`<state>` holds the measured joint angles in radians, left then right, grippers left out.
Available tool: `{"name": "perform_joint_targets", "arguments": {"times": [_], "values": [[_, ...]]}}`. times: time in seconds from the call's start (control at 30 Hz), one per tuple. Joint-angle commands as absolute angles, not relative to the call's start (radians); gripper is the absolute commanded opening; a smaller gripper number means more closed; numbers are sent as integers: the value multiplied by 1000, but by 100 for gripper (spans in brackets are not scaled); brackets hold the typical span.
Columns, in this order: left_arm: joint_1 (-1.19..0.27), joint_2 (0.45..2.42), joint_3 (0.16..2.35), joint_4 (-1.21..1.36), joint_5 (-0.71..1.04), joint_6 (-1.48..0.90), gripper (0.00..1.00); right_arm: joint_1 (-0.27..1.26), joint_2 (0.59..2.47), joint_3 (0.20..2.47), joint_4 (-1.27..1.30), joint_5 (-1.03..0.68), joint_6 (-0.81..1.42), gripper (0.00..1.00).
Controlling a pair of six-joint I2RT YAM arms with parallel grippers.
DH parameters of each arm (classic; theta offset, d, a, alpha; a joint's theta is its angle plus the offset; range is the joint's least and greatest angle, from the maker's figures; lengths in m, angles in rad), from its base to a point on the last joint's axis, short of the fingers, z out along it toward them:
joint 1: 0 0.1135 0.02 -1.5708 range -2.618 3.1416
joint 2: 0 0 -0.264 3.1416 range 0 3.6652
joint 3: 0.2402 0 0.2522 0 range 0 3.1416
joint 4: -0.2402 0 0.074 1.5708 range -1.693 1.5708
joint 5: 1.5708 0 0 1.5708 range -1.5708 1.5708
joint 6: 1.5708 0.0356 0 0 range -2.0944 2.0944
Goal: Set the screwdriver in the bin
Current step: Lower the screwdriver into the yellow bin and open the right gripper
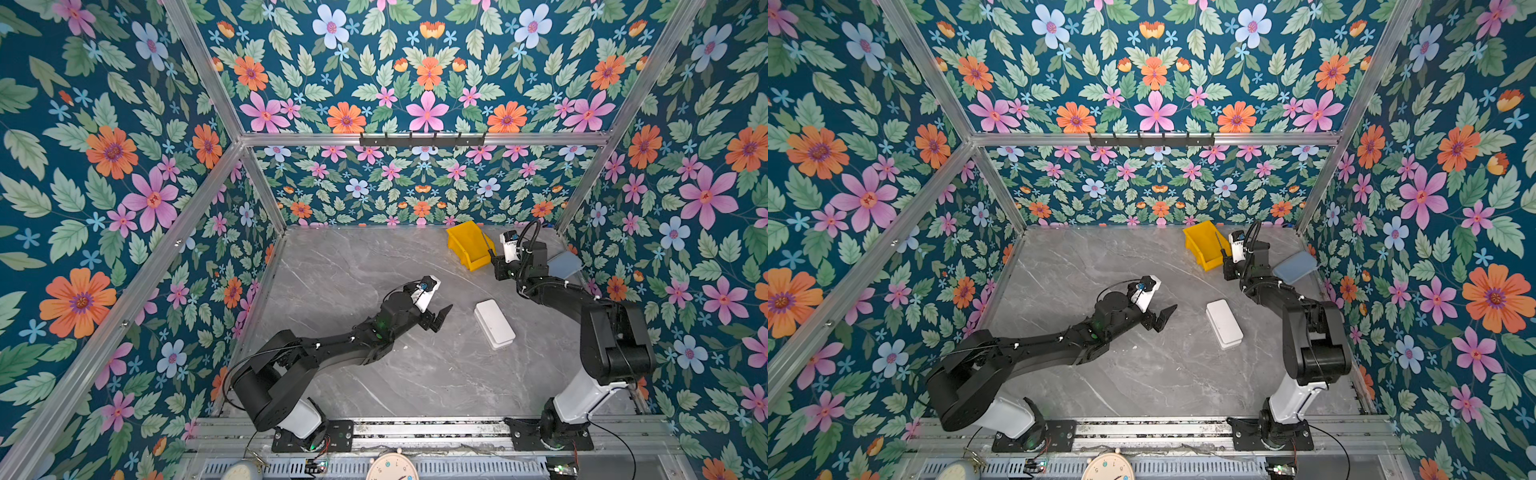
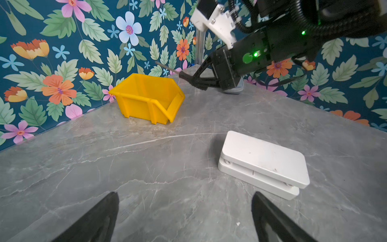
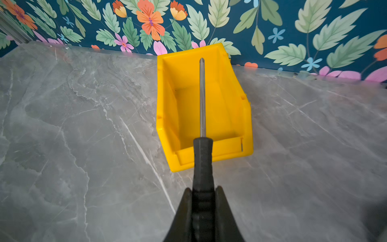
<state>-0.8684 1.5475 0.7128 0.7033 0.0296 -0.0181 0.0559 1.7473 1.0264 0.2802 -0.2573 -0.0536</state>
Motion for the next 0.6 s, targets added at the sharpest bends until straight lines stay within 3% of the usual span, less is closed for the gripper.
{"name": "perform_joint_targets", "arguments": {"times": [0.0,0.57], "values": [[-867,1576,736,774,-7,-69,100,56,1800,1083,309,-296,-6,0],[-865,1601,754,741,-44,-78,100,70,2047,1453,2,-235,-74,0]]}}
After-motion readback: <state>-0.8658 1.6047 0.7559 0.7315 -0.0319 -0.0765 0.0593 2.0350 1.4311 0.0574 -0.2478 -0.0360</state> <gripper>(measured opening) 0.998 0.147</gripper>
